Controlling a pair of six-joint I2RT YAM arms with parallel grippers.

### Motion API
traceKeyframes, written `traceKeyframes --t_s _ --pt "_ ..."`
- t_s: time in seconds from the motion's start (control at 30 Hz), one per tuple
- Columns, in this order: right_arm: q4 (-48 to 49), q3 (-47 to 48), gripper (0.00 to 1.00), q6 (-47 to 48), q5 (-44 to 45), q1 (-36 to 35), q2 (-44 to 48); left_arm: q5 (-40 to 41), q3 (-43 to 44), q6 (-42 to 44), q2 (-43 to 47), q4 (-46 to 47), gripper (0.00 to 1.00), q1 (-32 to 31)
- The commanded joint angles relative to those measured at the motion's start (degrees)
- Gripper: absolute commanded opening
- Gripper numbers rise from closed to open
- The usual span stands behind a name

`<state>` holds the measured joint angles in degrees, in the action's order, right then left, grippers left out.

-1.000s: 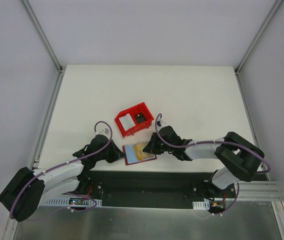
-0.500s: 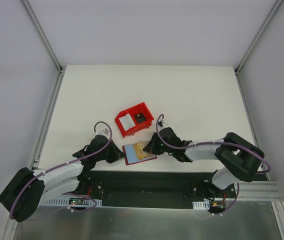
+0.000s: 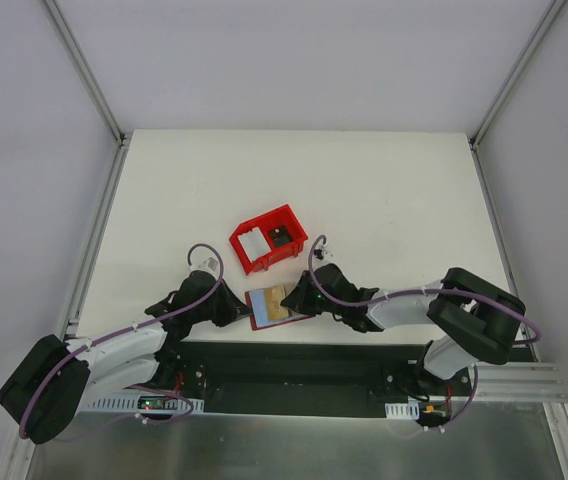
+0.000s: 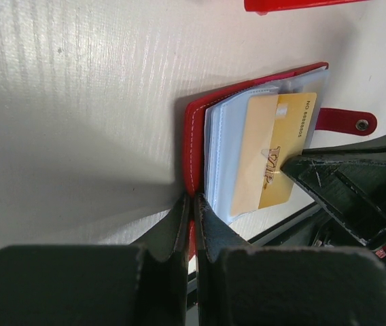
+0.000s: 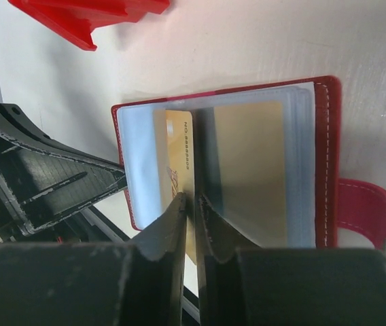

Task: Put the credit cards into the card holder
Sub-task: Insert the credit card into the card holder.

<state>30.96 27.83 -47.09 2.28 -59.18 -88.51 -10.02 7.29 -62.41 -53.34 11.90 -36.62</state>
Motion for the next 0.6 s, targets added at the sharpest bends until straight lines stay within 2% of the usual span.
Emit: traceKeyframes --t_s 0.0,0.1,0.17,0.3,0.57 --pt "-4.76 2.14 0.15 2.44 1.92 -0.68 0.26 -0.17 -1.49 0.27 -0.62 -2.14 0.00 0.67" --pt "-13.09 4.67 0.30 6.30 4.65 -0.41 3.16 -0.17 -1.84 0.10 -0.01 -2.06 0.00 0.67" --pt "-18.20 6.78 0.36 8.85 6.15 -0.41 4.04 -0.09 -2.01 0.10 0.17 -2.15 0.00 0.67" --pt "-22.17 10.39 0.40 12.28 4.67 -0.41 2.65 -0.26 -1.67 0.45 0.08 -2.06 0.00 0.67" --pt "-22.26 16.54 0.41 13.78 -4.21 -0.59 -5.09 -0.53 -1.14 0.63 -0.54 -2.15 0.00 0.67"
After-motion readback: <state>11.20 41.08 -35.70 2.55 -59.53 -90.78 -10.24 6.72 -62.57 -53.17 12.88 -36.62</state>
